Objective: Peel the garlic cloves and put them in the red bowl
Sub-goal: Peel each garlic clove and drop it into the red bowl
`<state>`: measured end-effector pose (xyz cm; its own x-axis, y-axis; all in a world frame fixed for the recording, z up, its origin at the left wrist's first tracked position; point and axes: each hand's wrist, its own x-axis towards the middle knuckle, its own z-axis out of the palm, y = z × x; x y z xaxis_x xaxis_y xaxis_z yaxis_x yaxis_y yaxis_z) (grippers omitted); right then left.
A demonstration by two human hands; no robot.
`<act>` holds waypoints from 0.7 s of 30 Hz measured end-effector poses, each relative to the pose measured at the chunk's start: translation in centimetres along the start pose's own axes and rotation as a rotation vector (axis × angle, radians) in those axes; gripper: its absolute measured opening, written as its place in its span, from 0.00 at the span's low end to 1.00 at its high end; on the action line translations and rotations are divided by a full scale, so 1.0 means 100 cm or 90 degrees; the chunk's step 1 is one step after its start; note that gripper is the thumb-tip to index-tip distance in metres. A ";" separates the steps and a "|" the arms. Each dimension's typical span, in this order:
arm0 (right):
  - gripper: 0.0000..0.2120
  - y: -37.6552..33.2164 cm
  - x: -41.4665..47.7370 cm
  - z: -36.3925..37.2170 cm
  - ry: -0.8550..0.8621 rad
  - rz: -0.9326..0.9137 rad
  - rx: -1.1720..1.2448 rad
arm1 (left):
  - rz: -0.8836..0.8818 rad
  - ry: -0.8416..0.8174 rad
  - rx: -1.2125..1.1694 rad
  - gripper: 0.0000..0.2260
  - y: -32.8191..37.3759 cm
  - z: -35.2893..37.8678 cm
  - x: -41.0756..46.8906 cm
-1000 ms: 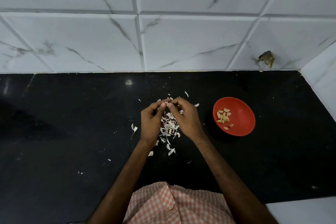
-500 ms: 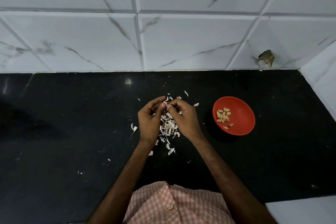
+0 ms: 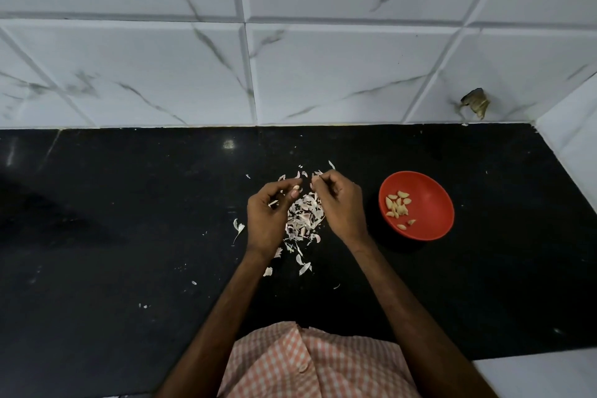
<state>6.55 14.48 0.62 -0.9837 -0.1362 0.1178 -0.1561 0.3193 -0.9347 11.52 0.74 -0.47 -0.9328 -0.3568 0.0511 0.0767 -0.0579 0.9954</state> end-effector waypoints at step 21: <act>0.05 -0.006 0.003 0.000 -0.087 -0.258 -0.263 | 0.080 0.044 0.200 0.03 0.000 -0.001 -0.001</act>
<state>6.31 14.24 1.17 -0.8223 -0.4345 0.3676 -0.5656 0.5519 -0.6129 11.67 0.66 -0.46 -0.8961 -0.4054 0.1806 0.0682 0.2763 0.9587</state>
